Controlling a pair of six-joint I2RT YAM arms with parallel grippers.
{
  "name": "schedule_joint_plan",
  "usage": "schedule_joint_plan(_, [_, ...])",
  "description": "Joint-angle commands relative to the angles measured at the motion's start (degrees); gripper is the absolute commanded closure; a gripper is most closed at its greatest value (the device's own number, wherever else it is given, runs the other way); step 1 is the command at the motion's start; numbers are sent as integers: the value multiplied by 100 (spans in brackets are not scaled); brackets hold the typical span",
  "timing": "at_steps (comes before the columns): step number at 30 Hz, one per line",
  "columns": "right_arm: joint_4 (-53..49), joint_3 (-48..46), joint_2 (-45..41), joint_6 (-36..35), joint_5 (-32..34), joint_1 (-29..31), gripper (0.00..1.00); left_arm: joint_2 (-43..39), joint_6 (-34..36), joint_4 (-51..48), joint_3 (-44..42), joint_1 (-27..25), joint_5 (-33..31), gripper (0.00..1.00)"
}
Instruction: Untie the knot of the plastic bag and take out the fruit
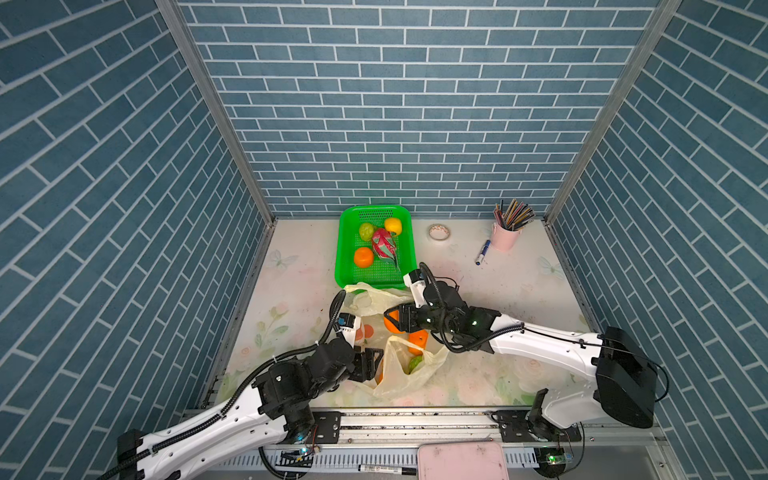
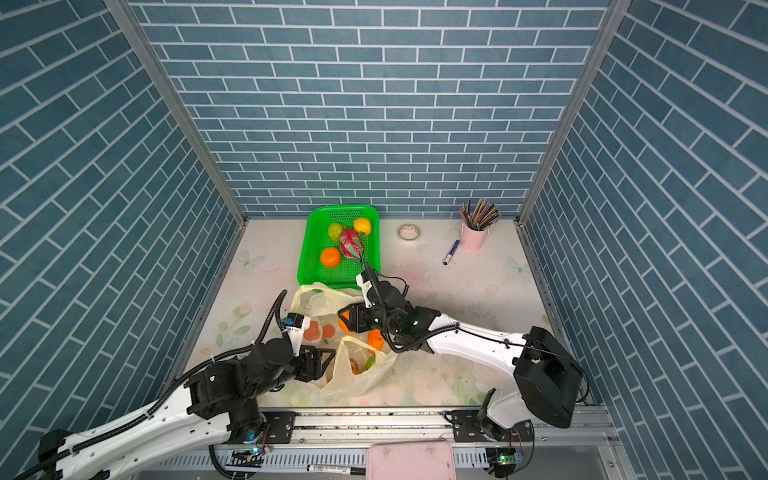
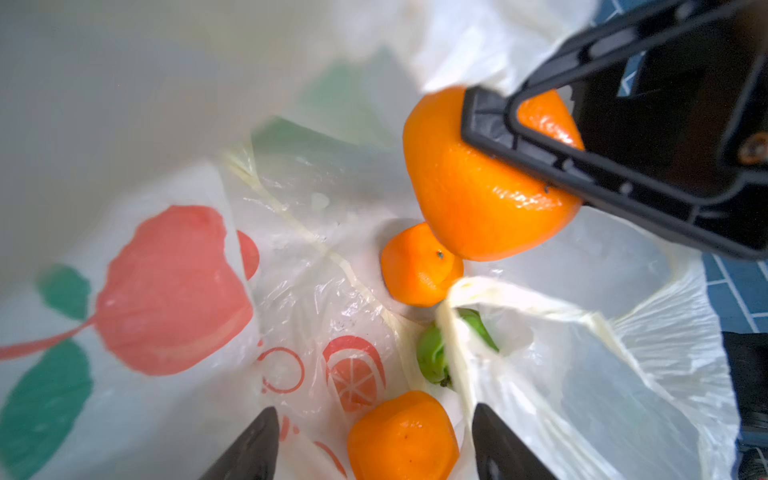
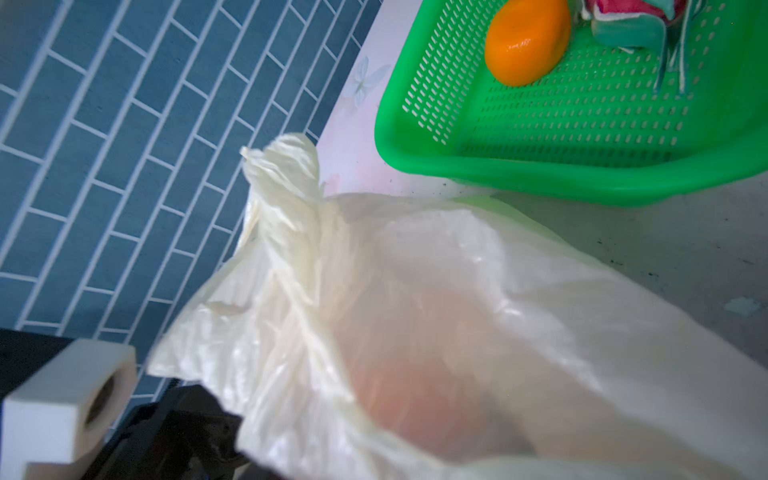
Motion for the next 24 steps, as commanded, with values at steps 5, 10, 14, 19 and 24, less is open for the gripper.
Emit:
schedule_joint_plan(5, [618,-24,-445,803,-573,-156,59,-100,423,529,139,-14,-120,26])
schedule_joint_plan(10, [640,-73,-727,986,-844,-195,59,-299,763,880,310,-13,-145,26])
schedule_joint_plan(14, [836,-159,-977,1193,-1001,-211,59,-399,1258,1520,357,-14,10,26])
schedule_joint_plan(19, [921,-104,-1274,1236,-915,-223,60,-351,1863,2378,464,-10,101,25])
schedule_joint_plan(24, [904,91,-1431,1176,-950,-275,60,-87,2797,3024,683,-16,202,15])
